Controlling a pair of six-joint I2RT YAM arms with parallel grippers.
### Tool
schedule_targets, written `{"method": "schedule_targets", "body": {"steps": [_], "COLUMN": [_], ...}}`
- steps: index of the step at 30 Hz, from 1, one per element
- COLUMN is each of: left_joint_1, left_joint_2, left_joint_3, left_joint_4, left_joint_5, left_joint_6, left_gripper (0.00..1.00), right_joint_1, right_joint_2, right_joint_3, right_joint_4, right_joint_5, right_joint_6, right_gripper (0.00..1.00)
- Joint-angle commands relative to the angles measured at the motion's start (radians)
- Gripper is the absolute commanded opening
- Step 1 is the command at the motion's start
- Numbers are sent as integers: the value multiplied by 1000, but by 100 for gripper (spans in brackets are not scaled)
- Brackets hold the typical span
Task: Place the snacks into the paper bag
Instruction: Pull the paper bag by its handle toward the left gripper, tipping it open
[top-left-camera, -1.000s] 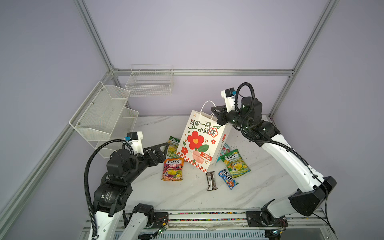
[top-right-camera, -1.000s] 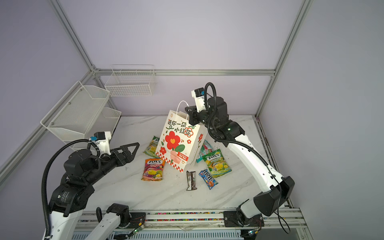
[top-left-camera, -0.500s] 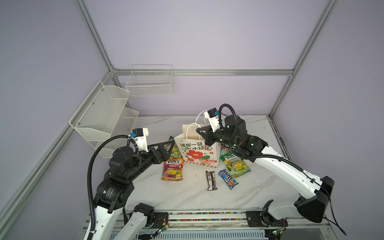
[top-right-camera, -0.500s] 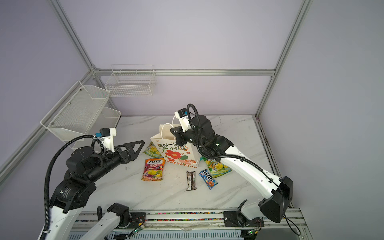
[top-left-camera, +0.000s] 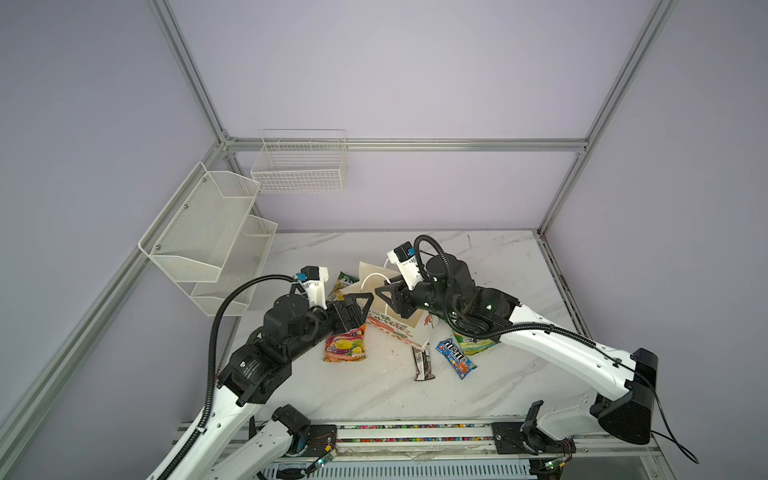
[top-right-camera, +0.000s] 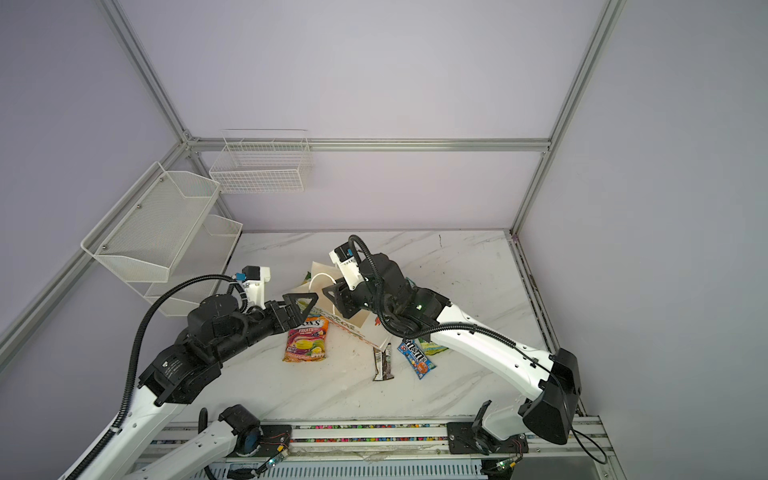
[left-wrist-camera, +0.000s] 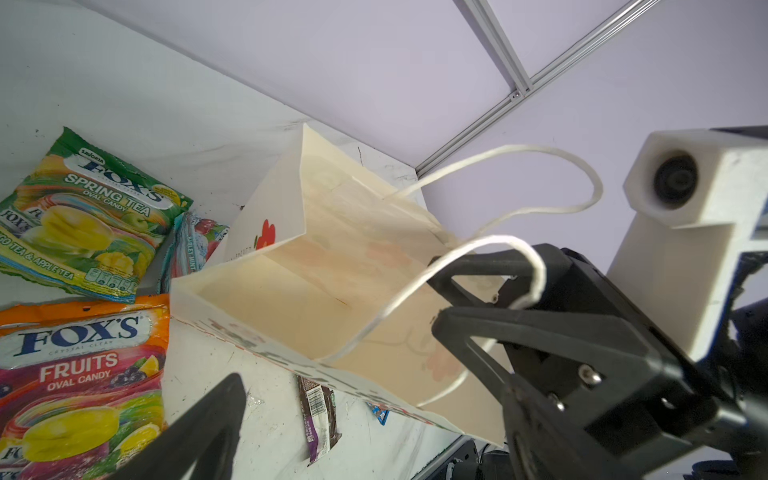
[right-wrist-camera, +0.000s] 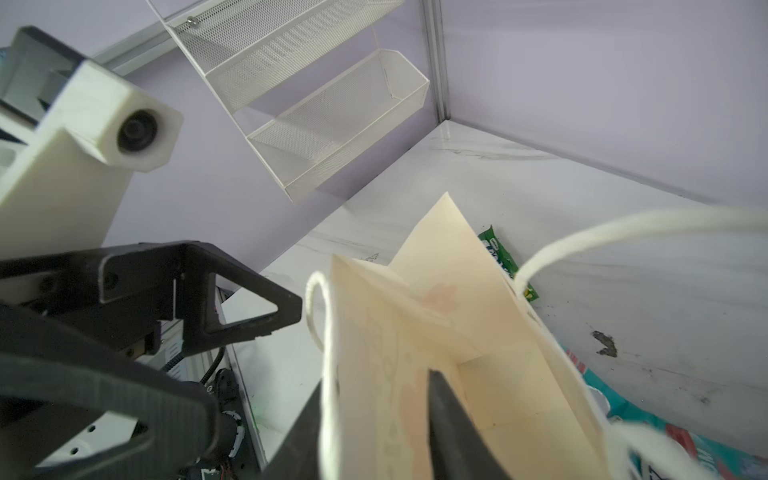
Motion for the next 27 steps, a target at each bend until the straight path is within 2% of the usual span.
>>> {"method": "schedule_targets", "body": {"steps": [1,9,13,22,27], "left_joint_1": [-45,-68,-78,-83,-83], "left_joint_2": [13,6,2,-19,-33], "left_joint_3": [-35,-42,-57,-76,-79], "left_joint_4": [77,77,77,77,77], "left_joint_5": [-71,-108,-112,-131,-134], "left_joint_6": [-23,-23,-32,-31,-27], "left_gripper": [95,96,96,96,96], "right_joint_1": [7,35,46,48,48], "right_joint_2": [-28,-39,-39,-37,-40], "right_joint_3": [17,113,176,282,335], "right_joint_4": [-67,-187,-223,-278,-316], "right_joint_5": [53,104,109,110,164], "right_joint_6": [-18,-48,-52,-53,-50], "right_gripper": [49,58,69,71,71]}}
